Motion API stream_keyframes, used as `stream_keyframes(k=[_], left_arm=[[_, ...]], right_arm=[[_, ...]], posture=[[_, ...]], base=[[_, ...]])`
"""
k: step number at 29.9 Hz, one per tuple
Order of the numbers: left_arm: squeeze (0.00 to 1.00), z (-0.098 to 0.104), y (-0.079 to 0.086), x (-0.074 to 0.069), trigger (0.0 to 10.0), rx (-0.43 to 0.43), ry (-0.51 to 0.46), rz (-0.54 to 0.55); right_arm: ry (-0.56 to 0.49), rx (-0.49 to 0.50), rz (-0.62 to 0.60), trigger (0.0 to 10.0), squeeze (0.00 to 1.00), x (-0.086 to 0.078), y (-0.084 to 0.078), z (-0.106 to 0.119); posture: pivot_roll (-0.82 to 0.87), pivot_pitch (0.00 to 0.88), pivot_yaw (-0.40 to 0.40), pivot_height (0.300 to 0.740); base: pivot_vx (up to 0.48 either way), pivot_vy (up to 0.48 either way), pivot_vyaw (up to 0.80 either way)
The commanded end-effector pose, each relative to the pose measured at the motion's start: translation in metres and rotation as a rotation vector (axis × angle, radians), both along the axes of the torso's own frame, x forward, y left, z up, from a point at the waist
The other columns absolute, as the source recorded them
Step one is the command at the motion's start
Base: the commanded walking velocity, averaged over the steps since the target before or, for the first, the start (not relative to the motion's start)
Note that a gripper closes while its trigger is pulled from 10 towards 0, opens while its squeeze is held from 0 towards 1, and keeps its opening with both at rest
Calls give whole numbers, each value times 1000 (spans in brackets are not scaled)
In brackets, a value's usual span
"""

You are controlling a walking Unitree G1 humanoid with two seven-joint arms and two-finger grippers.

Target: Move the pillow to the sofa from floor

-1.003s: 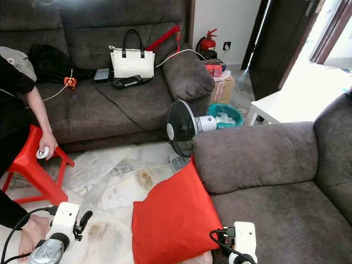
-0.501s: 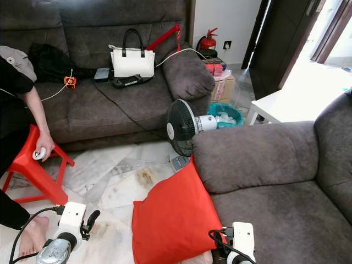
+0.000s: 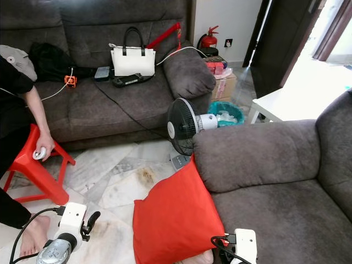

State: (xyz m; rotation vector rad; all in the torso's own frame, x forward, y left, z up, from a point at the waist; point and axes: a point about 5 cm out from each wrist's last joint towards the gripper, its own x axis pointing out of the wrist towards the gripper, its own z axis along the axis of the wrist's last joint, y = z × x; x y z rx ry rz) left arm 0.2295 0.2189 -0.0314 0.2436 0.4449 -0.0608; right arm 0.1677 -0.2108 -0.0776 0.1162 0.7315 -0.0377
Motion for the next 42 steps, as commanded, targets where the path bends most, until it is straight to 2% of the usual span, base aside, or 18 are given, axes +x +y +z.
stream_keyframes(k=[1, 15, 25, 35, 39, 42], left_arm=[[0, -3, -1, -1, 10000, -2, 19, 4], [0, -3, 1, -1, 10000, -2, 32, 12], [0, 1, 2, 3, 10000, -17, 1, 40], [0, 11, 4, 15, 10000, -20, -53, 60], [0, 12, 4, 16, 10000, -23, -62, 63], [0, 18, 4, 23, 10000, -31, -97, 58]], right_arm=[[9, -2, -1, 10000, 0, 3, 0, 1], [22, -6, 10, 10000, 0, 11, 6, 2], [1, -26, -21, 10000, 0, 16, -2, 5], [-100, -11, 0, 10000, 0, 33, 8, 15], [-127, -9, 4, 10000, 0, 35, 11, 17], [-161, 0, 11, 10000, 0, 35, 15, 19]], posture=[[97, 43, -22, 710], [99, 46, -22, 630], [96, 47, -22, 630], [100, 49, -22, 630], [100, 50, -21, 630], [100, 50, -21, 625]], base=[[0, 0, 0], [0, 0, 0], [0, 0, 0], [0, 0, 0], [0, 0, 0], [0, 0, 0]])
